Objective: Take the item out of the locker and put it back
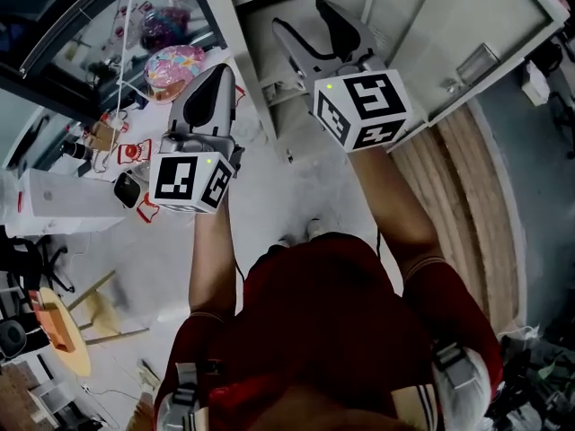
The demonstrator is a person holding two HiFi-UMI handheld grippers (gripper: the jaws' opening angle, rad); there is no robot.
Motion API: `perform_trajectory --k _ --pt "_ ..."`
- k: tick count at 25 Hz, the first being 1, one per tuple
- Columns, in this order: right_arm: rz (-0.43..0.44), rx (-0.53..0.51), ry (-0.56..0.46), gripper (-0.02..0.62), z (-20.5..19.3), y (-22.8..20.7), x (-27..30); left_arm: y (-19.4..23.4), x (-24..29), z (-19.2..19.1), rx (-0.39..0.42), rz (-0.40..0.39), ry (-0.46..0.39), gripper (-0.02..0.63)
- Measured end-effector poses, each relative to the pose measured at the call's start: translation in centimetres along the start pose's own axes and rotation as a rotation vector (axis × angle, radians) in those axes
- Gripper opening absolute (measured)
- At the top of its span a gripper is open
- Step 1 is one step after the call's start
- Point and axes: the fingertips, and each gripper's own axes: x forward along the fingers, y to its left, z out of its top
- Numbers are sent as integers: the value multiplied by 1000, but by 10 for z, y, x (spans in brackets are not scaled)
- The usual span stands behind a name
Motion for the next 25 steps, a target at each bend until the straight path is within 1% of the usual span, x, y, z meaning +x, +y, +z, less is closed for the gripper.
perform_trajectory --k 4,9,17,25 --pt "29 -1 1 256 -3 -8 17 6 11 -6 -7 40 15 6" --pt "26 -6 4 262 -5 -15 36 14 19 -8 -16 65 24 6" --pt "-15 -44 39 268 -5 -25 63 26 26 -1 -4 52 30 6" --pt "-46 -50 65 275 -4 -34 88 37 26 5 2 40 32 6"
